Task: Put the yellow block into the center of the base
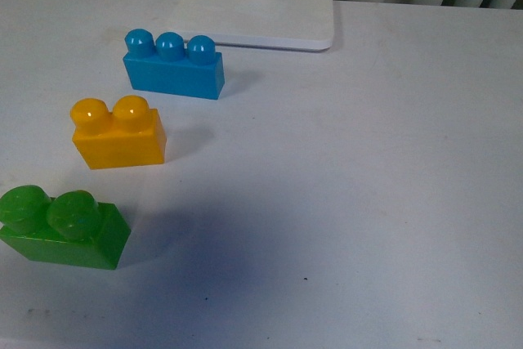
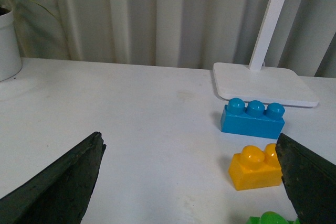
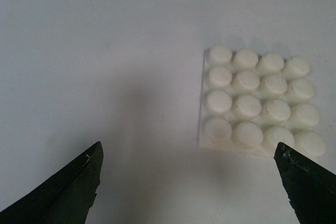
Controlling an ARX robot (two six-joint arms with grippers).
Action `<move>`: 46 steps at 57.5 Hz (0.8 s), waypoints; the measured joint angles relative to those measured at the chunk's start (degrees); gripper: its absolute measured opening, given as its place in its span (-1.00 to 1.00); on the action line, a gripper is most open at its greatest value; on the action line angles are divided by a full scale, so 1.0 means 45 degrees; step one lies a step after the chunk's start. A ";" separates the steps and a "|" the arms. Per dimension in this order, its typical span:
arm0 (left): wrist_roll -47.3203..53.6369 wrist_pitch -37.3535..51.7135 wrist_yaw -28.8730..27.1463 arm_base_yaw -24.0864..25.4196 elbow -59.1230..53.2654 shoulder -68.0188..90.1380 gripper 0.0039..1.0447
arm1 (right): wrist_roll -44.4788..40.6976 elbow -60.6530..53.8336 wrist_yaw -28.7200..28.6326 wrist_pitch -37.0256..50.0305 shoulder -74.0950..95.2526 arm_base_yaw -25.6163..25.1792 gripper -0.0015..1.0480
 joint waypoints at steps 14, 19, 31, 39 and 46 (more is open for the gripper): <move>0.0000 0.0000 0.0000 0.0000 0.0000 0.0000 0.88 | -0.1715 0.2147 -0.0039 -0.0301 0.4444 -0.0840 0.83; 0.0000 0.0000 0.0000 0.0000 0.0000 0.0000 0.88 | -0.2011 0.2803 0.0325 -0.0078 0.5785 -0.0894 0.83; 0.0000 0.0000 0.0000 0.0000 0.0000 0.0000 0.88 | -0.2195 0.3866 0.0636 -0.0083 0.7645 -0.1030 0.83; 0.0000 0.0000 0.0000 0.0000 0.0000 0.0000 0.88 | -0.2317 0.4289 0.0656 -0.0233 0.8233 -0.1151 0.83; 0.0000 0.0000 0.0000 0.0000 0.0000 0.0000 0.88 | -0.2472 0.4512 0.0656 -0.0277 0.8631 -0.1399 0.83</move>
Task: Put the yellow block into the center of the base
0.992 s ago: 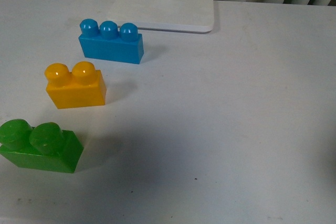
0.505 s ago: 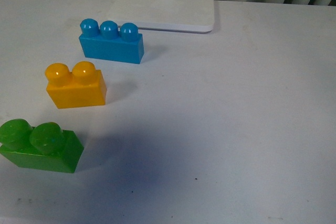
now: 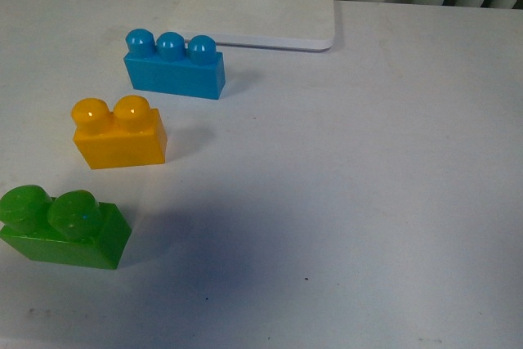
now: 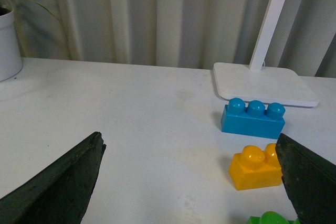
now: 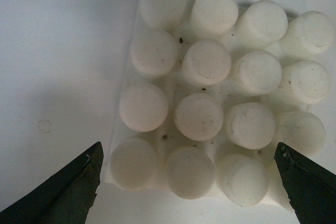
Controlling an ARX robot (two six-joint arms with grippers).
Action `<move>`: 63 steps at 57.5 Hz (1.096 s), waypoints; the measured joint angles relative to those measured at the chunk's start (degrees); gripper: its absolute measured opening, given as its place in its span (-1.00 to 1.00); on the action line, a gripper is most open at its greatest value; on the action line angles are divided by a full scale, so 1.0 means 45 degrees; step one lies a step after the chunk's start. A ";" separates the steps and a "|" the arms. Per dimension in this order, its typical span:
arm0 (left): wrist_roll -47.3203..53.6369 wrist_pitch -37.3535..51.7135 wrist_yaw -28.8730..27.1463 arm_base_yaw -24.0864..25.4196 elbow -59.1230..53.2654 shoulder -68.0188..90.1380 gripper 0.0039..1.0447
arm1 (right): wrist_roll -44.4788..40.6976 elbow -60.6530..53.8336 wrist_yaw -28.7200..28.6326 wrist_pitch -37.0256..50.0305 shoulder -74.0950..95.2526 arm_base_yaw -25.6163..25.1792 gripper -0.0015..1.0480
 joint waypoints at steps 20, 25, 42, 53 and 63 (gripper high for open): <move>0.0000 0.0000 0.0000 0.0000 0.0000 0.0000 0.88 | -0.0350 0.0685 -0.0151 -0.0345 0.0850 -0.0296 0.83; 0.0000 0.0000 0.0000 0.0000 0.0000 0.0000 0.88 | -0.0495 0.0763 -0.0306 -0.0602 0.1010 -0.0296 0.83; 0.0000 0.0000 0.0000 0.0000 0.0000 0.0000 0.88 | -0.0733 0.0845 -0.0223 -0.0641 0.1243 0.0024 0.83; 0.0000 0.0000 0.0005 0.0000 0.0000 0.0000 0.88 | 0.0180 0.0903 -0.0500 -0.0899 0.1292 0.0369 0.83; 0.0000 0.0000 0.0000 0.0000 0.0000 0.0000 0.88 | 0.0534 0.0374 -0.0656 -0.0743 0.1273 0.1030 0.83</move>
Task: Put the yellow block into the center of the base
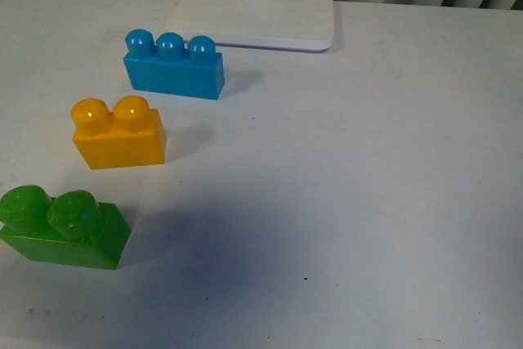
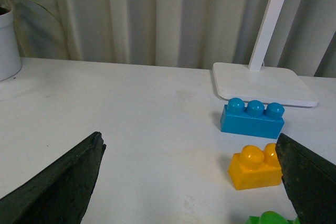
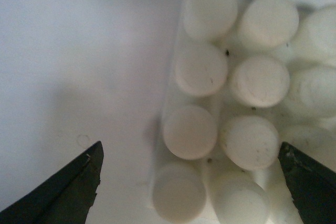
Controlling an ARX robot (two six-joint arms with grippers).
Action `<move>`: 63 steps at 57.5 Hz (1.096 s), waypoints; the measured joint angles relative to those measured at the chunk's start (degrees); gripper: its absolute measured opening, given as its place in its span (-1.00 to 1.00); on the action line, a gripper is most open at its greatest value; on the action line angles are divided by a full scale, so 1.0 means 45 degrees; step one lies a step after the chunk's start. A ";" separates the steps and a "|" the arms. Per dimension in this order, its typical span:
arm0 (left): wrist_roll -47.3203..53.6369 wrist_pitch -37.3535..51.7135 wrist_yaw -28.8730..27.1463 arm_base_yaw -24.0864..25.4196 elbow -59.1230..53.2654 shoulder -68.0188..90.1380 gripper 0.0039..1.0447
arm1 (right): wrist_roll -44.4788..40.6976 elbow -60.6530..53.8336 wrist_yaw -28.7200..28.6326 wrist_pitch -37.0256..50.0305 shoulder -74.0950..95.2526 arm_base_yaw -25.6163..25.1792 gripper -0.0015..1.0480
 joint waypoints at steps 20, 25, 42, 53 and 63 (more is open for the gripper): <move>0.0000 0.0000 0.0000 0.0000 0.0000 0.0000 0.88 | 0.0287 -0.0413 0.0753 0.0544 -0.0034 0.0782 0.83; 0.0000 0.0000 0.0000 0.0000 0.0000 0.0000 0.88 | 0.0578 -0.0554 0.0709 0.0549 -0.0151 0.1064 0.83; 0.0000 0.0000 0.0000 0.0000 0.0000 0.0000 0.88 | 0.2662 -0.1365 0.0782 0.1180 -0.0787 0.3235 0.83; 0.0000 0.0000 0.0000 0.0000 0.0000 0.0000 0.88 | 0.3968 -0.1617 0.1457 0.1603 -0.0928 0.4585 0.83; 0.0000 0.0000 0.0000 0.0000 0.0000 0.0000 0.88 | 0.5275 -0.1729 0.2050 0.1991 -0.0952 0.6037 0.83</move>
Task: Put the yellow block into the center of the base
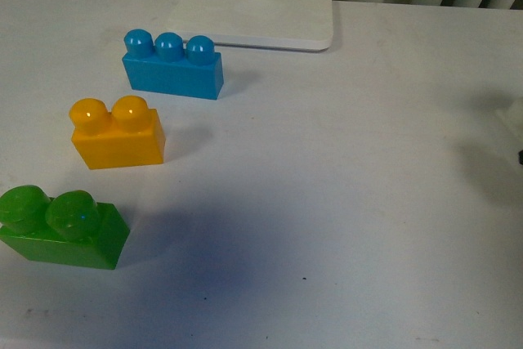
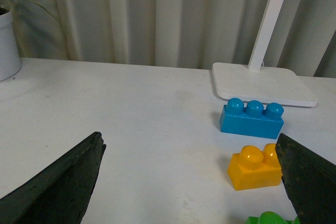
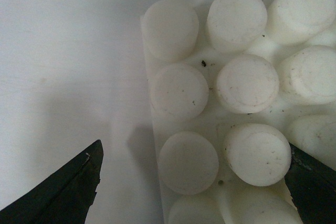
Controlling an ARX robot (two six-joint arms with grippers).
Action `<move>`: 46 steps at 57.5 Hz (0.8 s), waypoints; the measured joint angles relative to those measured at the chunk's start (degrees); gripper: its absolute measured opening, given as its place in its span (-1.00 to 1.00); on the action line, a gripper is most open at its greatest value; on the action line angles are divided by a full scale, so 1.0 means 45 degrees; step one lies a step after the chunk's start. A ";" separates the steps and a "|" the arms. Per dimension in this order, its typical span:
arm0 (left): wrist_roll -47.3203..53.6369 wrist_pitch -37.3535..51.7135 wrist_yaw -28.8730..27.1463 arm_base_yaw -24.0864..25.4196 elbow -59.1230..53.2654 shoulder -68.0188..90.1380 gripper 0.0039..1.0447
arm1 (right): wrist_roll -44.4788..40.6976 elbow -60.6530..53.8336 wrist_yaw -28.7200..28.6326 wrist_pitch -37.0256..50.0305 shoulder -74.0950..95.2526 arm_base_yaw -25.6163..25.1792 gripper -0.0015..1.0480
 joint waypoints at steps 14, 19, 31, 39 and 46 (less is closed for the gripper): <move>0.0000 0.0000 0.0000 0.0000 0.0000 0.0000 0.88 | 0.1938 0.0112 0.0967 0.0369 0.0170 0.2370 0.83; 0.0000 0.0000 0.0000 0.0000 0.0000 0.0000 0.88 | 0.2783 0.0209 0.1457 0.0379 0.0223 0.3206 0.83; 0.0000 0.0000 0.0000 0.0000 0.0000 0.0000 0.88 | 0.4367 0.0345 0.2195 0.0204 0.0199 0.4964 0.83; 0.0000 0.0000 0.0000 0.0000 0.0000 0.0000 0.88 | 0.5406 0.0418 0.2477 -0.0005 0.0102 0.5989 0.83; 0.0000 0.0000 0.0000 0.0000 0.0000 0.0000 0.88 | 0.6601 0.0597 0.2463 -0.0131 0.0053 0.6649 0.83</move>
